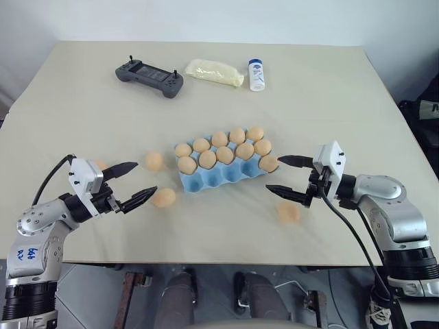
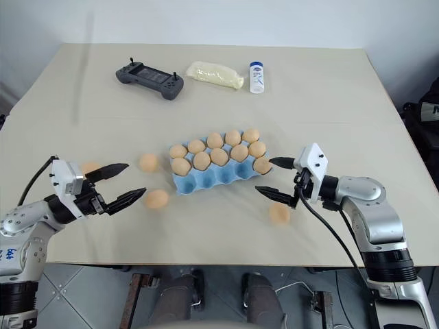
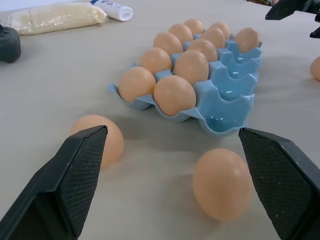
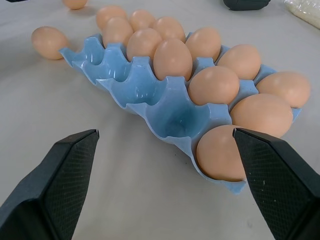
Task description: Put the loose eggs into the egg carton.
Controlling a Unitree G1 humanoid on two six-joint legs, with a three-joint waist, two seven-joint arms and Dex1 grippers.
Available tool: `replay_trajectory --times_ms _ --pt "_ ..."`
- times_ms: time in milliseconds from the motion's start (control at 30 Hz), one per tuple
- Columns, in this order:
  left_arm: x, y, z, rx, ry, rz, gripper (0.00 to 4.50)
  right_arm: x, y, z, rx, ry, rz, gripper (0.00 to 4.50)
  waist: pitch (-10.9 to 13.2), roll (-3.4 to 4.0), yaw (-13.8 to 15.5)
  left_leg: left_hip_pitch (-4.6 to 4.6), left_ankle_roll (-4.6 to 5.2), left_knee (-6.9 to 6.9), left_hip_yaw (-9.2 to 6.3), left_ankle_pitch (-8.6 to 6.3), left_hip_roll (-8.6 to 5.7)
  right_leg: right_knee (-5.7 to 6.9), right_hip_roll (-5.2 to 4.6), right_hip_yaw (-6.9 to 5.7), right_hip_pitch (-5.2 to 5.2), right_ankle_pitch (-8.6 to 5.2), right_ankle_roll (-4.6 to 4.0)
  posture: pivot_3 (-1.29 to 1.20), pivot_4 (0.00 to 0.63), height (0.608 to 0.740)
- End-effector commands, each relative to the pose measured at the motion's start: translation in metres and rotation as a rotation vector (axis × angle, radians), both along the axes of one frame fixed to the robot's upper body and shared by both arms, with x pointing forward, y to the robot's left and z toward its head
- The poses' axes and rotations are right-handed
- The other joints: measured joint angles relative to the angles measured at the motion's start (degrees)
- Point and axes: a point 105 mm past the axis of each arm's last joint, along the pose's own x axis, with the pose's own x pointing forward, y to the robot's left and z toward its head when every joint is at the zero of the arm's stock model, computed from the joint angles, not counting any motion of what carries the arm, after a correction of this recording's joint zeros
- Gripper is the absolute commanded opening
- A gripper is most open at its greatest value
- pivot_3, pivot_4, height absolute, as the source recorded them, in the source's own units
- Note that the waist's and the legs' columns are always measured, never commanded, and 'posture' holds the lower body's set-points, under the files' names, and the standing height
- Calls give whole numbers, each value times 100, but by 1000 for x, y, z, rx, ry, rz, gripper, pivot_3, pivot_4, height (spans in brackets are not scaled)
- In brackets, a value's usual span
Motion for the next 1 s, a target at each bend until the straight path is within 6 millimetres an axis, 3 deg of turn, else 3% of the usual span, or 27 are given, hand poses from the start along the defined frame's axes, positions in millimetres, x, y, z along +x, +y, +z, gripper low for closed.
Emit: replay_trajectory --times_ms 33,367,533,733,833,1000 --pt "-1 -1 12 -2 -59 -2 4486 -2 0 13 5 -46 17 4500 0 0 0 0 0 0 0 0 0 0 0 1 0 0 0 0 150 740" --pt "3 -7 18 -37 -54 -13 4486 -3 1 23 30 -44 -16 4500 0 0 0 0 1 0 3 -1 0 -1 0 4 -1 0 0 0 150 740" --pt "4 -16 20 -46 -37 -54 4486 -20 -6 30 62 -9 -61 4500 0 0 29 0 1 -1 2 -2 0 -1 0 5 -2 0 1 0 150 740" --pt "-1 -28 18 -36 17 -161 4486 -50 -19 18 4 55 -118 4500 -1 -1 33 -7 9 -1 4 -15 -1 -18 -1 7 1 -2 5 0 150 740" --pt "-4 -35 14 -31 47 -224 4486 -66 -26 4 -45 103 -140 4500 -2 -2 24 -6 12 0 11 -16 -1 -22 1 11 1 0 7 0 150 740" --pt "-5 -41 7 -9 77 -274 4486 -72 -26 -14 -92 125 -165 4500 -1 -2 5 -1 11 1 17 -17 0 -25 6 16 3 -1 7 0 150 740"
